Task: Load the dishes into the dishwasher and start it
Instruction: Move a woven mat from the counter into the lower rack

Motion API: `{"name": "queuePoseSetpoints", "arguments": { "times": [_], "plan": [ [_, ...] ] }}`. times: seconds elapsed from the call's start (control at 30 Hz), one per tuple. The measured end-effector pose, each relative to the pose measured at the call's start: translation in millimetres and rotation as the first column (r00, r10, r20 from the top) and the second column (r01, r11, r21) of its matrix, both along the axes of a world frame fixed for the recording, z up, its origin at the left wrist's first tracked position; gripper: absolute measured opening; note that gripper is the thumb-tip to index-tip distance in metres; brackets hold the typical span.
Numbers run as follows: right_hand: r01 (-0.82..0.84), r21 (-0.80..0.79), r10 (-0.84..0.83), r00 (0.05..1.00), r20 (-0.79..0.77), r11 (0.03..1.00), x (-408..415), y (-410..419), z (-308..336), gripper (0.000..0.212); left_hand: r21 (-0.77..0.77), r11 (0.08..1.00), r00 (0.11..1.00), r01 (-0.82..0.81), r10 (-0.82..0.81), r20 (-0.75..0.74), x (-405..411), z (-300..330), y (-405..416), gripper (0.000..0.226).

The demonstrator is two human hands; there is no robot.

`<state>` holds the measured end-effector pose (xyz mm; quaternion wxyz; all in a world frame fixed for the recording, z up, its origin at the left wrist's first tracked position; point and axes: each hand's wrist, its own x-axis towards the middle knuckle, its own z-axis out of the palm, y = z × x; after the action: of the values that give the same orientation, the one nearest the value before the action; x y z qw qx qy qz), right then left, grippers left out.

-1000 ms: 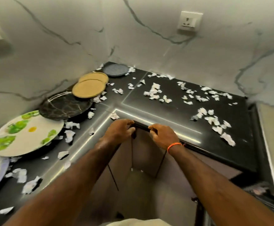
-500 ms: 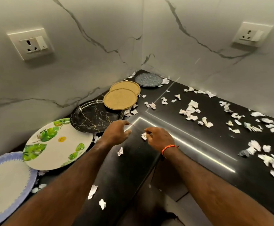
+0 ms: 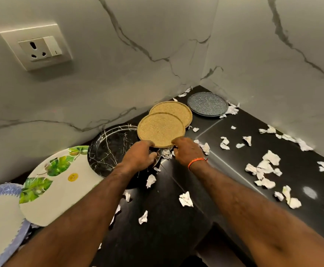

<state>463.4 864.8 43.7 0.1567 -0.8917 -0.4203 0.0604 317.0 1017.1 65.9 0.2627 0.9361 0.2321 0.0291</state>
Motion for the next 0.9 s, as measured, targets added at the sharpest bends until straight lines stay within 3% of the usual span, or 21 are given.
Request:
{"name": "queuePoseSetpoints", "arguments": {
  "times": [0.17, 0.33, 0.43, 0.57, 0.9],
  "plan": [
    [-0.139, -0.094, 0.152, 0.977, 0.147, 0.986, 39, 17, -27, 0.041, 0.045, 0.997, 0.997, -0.061, 0.063, -0.054, 23, -19, 13, 0.050],
    [-0.272, -0.066, 0.279, 0.914, 0.294, 0.960, 56, 21, -39, 0.020, 0.081, 0.993, 0.993, -0.084, 0.090, -0.080, 31, -32, 20, 0.054],
    [-0.347, -0.014, 0.332, 0.885, 0.326, 0.938, 57, 20, -35, 0.028, 0.170, 0.981, 0.992, -0.090, 0.103, -0.068, 31, -31, 22, 0.055],
    [-0.353, 0.104, 0.295, 0.883, 0.364, 0.930, 46, 18, -18, 0.024, 0.389, 0.917, 0.996, -0.087, 0.089, 0.013, 28, -20, 22, 0.045],
    [-0.214, 0.153, 0.148, 0.923, 0.354, 0.965, -10, -32, 18, 0.017, 0.348, 0.933, 0.953, 0.092, -0.184, 0.241, -13, 1, -3, 0.033]
  ]
}}
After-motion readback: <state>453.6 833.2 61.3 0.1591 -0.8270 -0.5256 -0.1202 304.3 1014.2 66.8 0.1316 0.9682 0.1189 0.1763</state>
